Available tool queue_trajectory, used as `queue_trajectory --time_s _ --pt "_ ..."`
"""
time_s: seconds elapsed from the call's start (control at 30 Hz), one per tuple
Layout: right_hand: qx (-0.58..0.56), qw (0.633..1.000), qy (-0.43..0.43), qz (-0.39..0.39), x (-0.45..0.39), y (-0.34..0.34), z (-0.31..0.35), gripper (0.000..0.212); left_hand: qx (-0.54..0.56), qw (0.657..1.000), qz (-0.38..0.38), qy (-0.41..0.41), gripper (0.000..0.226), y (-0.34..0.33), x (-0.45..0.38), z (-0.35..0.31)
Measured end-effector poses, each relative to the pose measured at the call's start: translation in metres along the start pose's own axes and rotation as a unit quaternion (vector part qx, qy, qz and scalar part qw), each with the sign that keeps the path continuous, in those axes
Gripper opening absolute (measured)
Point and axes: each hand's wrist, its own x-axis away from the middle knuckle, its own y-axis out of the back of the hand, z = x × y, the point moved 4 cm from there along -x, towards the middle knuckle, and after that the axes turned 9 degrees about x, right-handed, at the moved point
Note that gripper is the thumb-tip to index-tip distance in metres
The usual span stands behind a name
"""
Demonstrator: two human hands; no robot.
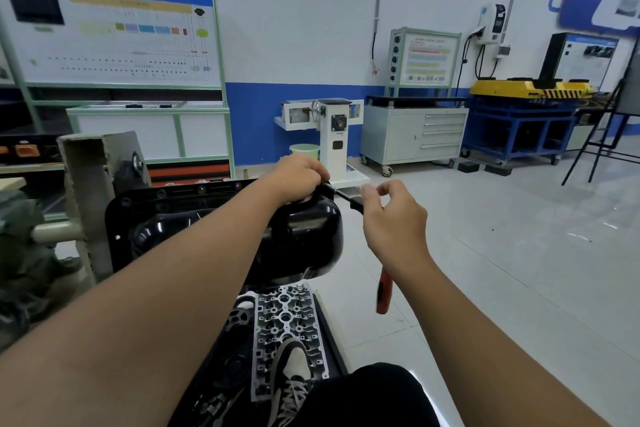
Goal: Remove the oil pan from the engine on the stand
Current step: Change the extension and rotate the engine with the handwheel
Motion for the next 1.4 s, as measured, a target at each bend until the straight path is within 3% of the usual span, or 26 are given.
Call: queue_trajectory --time_s 0.13,0.23,0.33,0.47,0.53,0.7,0.87,0.97,1.13,1.2,1.3,1.4 --pt "0.009 1.0 0.008 -0.007 0.001 0.003 -0.002 0.018 -0.021 1.0 -0.01 0.005 0.05 0.001 0.0 0.0" --pt "0.058 0.993 0.094 -0.032 0.008 0.007 0.007 0.032 -0.017 1.0 -0.008 0.012 0.051 0.002 0.002 0.0" --pt "0.113 0.981 0.154 -0.045 0.011 0.005 0.01 0.028 -0.014 1.0 0.014 0.014 0.05 -0.001 0.001 0.0" --pt "0.053 0.997 0.054 0.004 0.007 0.001 -0.001 0.017 -0.02 0.999 0.038 0.013 0.045 -0.003 -0.002 0.001" --pt "0.049 0.997 0.063 -0.002 0.008 0.0 0.0 0.008 -0.027 0.999 0.047 0.009 0.043 -0.004 -0.003 0.001" --pt "0.141 0.984 0.092 -0.065 0.014 0.003 0.001 0.034 -0.048 0.997 0.055 0.0 0.041 -0.005 -0.004 0.0" --pt "0.034 0.999 0.024 0.003 0.012 -0.003 -0.008 0.025 -0.05 0.997 0.059 -0.003 0.041 -0.006 -0.004 0.0" --pt "0.039 0.998 0.054 0.007 0.014 -0.004 0.001 0.015 -0.052 0.997 0.055 -0.003 0.043 -0.005 -0.003 -0.001" --pt "0.092 0.993 0.07 -0.021 0.012 0.002 0.004 0.031 -0.06 0.997 0.057 0.003 0.046 -0.006 -0.002 -0.001" --pt "0.046 0.999 0.028 0.002 0.006 0.004 0.003 0.019 -0.061 0.997 0.055 0.007 0.049 -0.006 -0.003 0.0" --pt "-0.063 0.995 -0.075 0.035 -0.004 0.007 0.007 0.023 -0.069 0.996 0.054 0.011 0.051 -0.006 -0.005 0.001" --pt "-0.069 0.994 -0.09 -0.011 -0.006 0.006 0.012 0.018 -0.081 0.995 0.056 0.006 0.049 -0.006 -0.005 0.001"
